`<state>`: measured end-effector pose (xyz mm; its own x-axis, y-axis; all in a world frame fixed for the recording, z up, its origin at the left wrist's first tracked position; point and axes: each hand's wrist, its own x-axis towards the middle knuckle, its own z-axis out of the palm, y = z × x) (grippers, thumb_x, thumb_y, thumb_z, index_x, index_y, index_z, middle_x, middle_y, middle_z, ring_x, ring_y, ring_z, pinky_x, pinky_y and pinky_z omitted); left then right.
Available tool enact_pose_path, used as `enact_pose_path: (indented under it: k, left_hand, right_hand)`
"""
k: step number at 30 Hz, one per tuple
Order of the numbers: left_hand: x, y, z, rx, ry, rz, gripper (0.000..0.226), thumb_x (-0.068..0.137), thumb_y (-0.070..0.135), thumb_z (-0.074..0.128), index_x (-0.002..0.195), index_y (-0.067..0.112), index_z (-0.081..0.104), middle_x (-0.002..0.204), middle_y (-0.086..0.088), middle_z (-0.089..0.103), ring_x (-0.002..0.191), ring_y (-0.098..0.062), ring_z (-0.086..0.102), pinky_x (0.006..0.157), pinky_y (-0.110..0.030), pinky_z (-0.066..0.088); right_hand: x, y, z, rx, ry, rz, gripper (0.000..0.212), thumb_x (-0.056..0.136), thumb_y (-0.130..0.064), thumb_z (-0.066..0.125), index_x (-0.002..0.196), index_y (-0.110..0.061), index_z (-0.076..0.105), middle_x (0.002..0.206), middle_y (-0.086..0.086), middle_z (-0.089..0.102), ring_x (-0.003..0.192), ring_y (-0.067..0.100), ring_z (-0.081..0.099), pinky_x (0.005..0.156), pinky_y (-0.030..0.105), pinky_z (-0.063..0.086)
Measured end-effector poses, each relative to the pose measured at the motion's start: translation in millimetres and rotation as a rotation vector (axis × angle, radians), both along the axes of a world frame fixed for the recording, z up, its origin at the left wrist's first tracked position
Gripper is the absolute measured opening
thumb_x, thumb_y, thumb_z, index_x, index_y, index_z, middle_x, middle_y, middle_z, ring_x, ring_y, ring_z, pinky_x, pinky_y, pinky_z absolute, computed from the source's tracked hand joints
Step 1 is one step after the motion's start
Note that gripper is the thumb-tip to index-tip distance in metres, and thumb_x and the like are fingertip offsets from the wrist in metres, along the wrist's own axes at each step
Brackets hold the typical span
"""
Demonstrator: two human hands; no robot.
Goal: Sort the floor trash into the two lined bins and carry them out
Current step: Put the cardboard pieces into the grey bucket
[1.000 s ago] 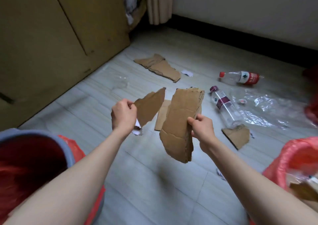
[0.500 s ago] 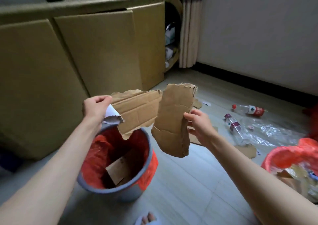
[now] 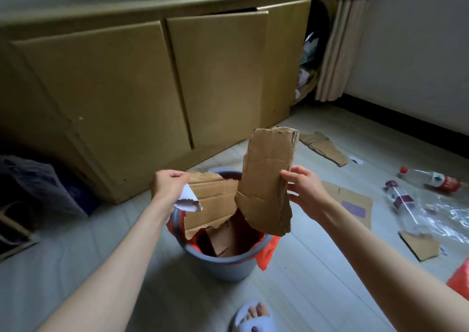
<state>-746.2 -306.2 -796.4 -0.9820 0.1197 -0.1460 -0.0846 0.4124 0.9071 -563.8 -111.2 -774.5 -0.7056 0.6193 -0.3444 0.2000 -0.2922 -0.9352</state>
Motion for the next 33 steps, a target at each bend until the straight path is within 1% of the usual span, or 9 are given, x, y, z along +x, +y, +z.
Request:
enact_pose_path:
  k: [5,10,14,17,20,22,25,31,33]
  left_hand:
    - [11.6,12.3,-36.5,-0.076,-0.072,0.027,0.012,0.080,0.021,0.069,0.089,0.012,0.071,0.099,-0.006,0.067,0.102,-0.024,0.059,0.075,-0.023,0.039]
    - [9.7,20.3,-63.4,0.035,-0.063,0.010,0.017,0.085,0.018,0.066,0.099,0.008,0.064,0.097,-0.006,0.063,0.101,-0.024,0.060,0.078,-0.024,0.041]
    - [13.2,24.5,-76.3,0.119,-0.062,-0.106,0.022,0.089,-0.001,0.056,0.111,-0.003,0.056,0.092,-0.009,0.056,0.080,-0.011,0.051,0.057,-0.004,0.042]
    - [16.2,23.4,-91.0,0.048,-0.141,-0.268,0.032,0.086,-0.011,0.051,0.115,0.001,0.055,0.091,-0.005,0.052,0.083,-0.012,0.049,0.063,-0.011,0.040]
    - [20.5,20.3,-101.0,-0.049,-0.262,-0.412,0.044,0.086,-0.012,0.049,0.125,0.008,0.049,0.110,-0.012,0.050,0.089,-0.012,0.052,0.063,-0.018,0.045]
    - [18.3,18.5,-107.5,-0.165,-0.218,-0.437,0.046,0.087,-0.010,0.048,0.130,0.008,0.048,0.122,-0.015,0.051,0.101,-0.019,0.053,0.067,-0.021,0.045]
    - [13.0,16.4,-111.3,-0.313,-0.090,-0.426,0.042,0.089,-0.007,0.043,0.127,0.009,0.052,0.124,-0.014,0.054,0.094,-0.019,0.054,0.059,-0.020,0.044]
    - [10.4,16.1,-107.3,-0.223,0.025,-0.169,0.041,0.085,-0.010,0.039,0.119,0.008,0.055,0.114,-0.010,0.059,0.109,-0.027,0.057,0.095,-0.035,0.045]
    - [8.1,12.9,-101.9,-0.159,0.055,-0.095,0.041,0.088,-0.006,0.035,0.121,0.011,0.051,0.113,-0.006,0.058,0.107,-0.024,0.058,0.096,-0.037,0.046]
  right_hand:
    - [-1.3,10.0,-11.9,0.025,-0.054,-0.029,0.009,0.096,-0.011,0.050,0.092,-0.010,0.058,0.085,0.003,0.061,0.078,0.017,0.057,0.070,0.029,0.046]
    - [-5.6,15.5,-24.4,0.057,-0.108,-0.022,0.012,0.096,-0.015,0.051,0.091,-0.015,0.061,0.092,0.000,0.063,0.089,0.018,0.060,0.082,0.035,0.047]
    - [-17.0,13.6,-32.1,0.021,-0.095,-0.041,0.013,0.096,-0.011,0.050,0.088,-0.011,0.060,0.084,0.002,0.062,0.078,0.016,0.059,0.072,0.030,0.047]
    - [-29.7,10.7,-37.3,0.012,-0.133,-0.077,0.017,0.096,-0.006,0.046,0.082,-0.011,0.055,0.078,0.003,0.059,0.070,0.015,0.056,0.063,0.027,0.045]
    - [-39.1,9.6,-41.3,0.015,-0.162,-0.076,0.015,0.096,-0.004,0.044,0.086,-0.009,0.054,0.078,0.004,0.057,0.069,0.015,0.055,0.059,0.026,0.044]
    - [-43.3,10.4,-44.0,-0.002,-0.166,-0.072,0.013,0.096,-0.004,0.044,0.089,-0.009,0.053,0.078,0.004,0.056,0.069,0.015,0.054,0.060,0.026,0.044]
    - [-49.3,12.4,-49.5,0.011,-0.174,-0.067,0.015,0.095,-0.004,0.046,0.086,-0.011,0.055,0.075,0.004,0.056,0.067,0.015,0.052,0.059,0.025,0.042]
    - [-72.6,-0.9,-70.7,0.136,-0.219,-0.019,0.015,0.089,-0.007,0.053,0.084,-0.016,0.064,0.075,0.005,0.061,0.062,0.016,0.054,0.054,0.025,0.043]
    - [-85.6,-7.5,-79.0,0.150,-0.213,-0.037,0.017,0.085,-0.007,0.054,0.075,-0.017,0.065,0.081,0.006,0.066,0.073,0.023,0.061,0.067,0.034,0.052]
